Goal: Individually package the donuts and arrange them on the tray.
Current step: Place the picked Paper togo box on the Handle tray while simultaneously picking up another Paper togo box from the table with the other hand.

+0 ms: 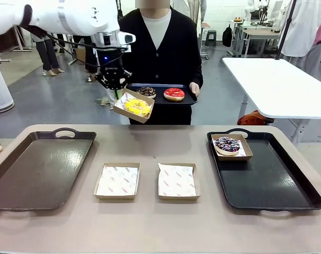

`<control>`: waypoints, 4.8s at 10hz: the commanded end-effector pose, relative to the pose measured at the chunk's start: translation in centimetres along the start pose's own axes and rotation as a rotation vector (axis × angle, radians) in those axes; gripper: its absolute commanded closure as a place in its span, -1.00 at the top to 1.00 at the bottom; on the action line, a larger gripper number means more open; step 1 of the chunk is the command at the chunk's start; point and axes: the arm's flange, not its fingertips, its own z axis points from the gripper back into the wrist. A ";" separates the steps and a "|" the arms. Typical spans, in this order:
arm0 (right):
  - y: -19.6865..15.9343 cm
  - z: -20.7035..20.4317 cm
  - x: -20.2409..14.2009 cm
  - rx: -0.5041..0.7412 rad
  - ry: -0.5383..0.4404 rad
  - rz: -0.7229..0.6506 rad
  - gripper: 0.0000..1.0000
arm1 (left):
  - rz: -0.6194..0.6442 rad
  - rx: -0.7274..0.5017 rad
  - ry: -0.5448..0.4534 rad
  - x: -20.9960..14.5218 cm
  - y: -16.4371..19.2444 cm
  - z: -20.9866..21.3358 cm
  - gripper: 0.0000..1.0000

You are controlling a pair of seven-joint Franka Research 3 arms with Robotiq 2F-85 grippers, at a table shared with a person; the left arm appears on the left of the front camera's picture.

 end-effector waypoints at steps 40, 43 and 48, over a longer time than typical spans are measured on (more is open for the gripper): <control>15.6 -44.6 -8.4 -1.046 0.170 0.114 1.00 | 0.078 -0.210 0.044 -11.3 26.2 -10.5 -0.98; 14.7 -43.9 -8.1 -1.066 0.171 0.127 1.00 | 0.057 -0.148 0.065 -11.0 25.5 -10.5 -0.98; 13.4 -45.5 -8.6 -1.105 0.112 0.123 1.00 | 0.066 -0.118 0.052 -10.3 24.3 -11.7 -0.98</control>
